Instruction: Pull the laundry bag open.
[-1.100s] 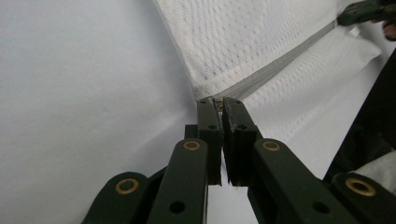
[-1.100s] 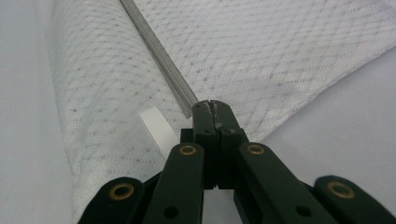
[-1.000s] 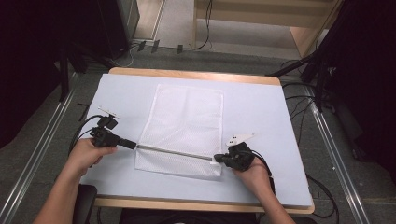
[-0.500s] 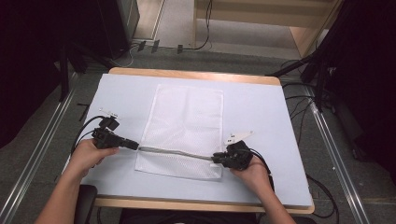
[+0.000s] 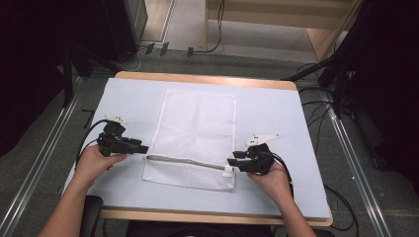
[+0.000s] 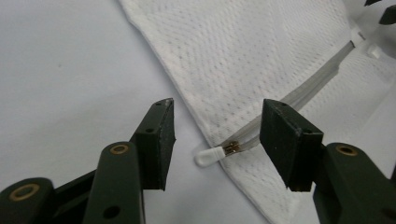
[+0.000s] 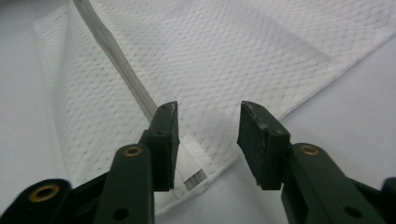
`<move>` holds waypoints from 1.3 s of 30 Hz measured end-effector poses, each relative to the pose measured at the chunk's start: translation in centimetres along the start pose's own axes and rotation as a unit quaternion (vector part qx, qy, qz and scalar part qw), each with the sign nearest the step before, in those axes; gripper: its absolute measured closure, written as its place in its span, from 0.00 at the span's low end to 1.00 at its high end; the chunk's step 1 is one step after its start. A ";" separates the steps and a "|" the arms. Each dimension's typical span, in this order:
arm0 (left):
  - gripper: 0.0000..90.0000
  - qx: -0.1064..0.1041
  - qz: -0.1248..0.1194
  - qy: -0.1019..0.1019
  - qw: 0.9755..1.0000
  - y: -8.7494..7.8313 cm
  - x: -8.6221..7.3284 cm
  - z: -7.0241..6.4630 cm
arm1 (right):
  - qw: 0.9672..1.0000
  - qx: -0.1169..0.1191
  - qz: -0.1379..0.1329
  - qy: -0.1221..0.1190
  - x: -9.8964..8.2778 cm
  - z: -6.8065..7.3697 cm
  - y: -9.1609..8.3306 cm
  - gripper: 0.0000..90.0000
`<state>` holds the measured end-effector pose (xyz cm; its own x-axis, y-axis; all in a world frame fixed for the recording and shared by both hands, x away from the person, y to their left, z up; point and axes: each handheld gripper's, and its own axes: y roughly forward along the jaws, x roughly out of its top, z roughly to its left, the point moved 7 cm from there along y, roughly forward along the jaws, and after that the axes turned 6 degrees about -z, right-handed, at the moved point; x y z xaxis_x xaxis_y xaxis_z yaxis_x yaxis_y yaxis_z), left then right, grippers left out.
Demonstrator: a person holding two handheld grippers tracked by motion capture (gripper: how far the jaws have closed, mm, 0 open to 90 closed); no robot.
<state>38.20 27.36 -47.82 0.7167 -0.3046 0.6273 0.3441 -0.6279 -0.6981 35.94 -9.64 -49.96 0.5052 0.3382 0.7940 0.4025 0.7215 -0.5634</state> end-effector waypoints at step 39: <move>0.35 0.112 -0.031 -0.018 0.993 -1.1 -0.1 4.9 | 0.990 -0.108 -0.047 0.080 -0.7 -8.1 -2.9 0.38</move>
<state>40.74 31.65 -48.80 0.7100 -0.2411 0.6617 0.5122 -0.4681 -0.7201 40.61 -16.83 -50.74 0.5649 0.1632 0.8089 0.5992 0.5928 -0.5381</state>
